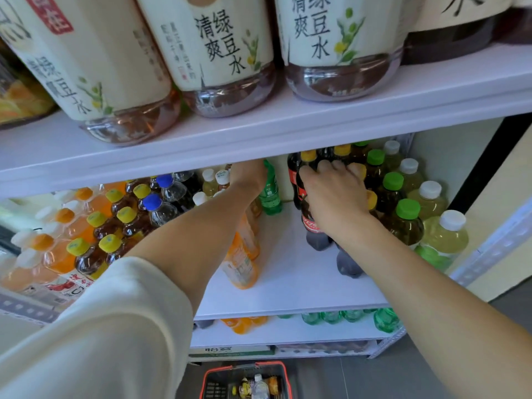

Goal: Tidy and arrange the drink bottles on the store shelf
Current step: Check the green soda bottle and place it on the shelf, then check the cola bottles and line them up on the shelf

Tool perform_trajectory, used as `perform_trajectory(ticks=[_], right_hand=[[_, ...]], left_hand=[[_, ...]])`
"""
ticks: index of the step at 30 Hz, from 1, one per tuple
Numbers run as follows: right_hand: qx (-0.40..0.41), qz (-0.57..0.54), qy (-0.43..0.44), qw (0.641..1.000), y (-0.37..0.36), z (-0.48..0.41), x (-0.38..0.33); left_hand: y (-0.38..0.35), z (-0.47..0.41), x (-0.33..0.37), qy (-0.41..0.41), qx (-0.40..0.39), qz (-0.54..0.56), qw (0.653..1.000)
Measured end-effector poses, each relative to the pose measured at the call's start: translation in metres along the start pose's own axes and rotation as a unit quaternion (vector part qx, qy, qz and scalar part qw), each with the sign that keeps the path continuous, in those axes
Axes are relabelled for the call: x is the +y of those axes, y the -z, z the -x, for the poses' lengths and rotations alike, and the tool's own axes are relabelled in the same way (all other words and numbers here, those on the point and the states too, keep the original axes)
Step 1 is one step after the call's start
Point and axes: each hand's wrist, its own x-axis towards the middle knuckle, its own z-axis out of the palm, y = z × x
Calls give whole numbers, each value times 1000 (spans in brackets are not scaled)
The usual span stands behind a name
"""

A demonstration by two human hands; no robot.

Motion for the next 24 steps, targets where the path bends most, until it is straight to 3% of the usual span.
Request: perform_trajectory(ticks=[9,15,18,19,20,22,23,24], right_hand=[[-35,-89,33,995,-1,25,-20],[51,-251,-5,967,-4,42,-15],[134,-347,-42,927,-1,56,-9],[152,-376,-47,913,1,62,-9],[162,-409,-52,896,5,67,-9],[172,-473,-61,862,13,78,-9],[175,-497,-65,848,18,81,-9],[175,-518,-71,834,22,84,-10]], left_hand=[[-3,2,2,2,-9,1,1000],[15,24,3,-17,-54,8,998],[34,58,6,-57,-41,112,991],[40,76,6,-61,-64,213,973],[45,100,7,-56,-121,345,929],[52,149,8,-67,-249,550,795],[53,170,10,-94,-275,581,760],[50,186,13,-122,-268,585,756]])
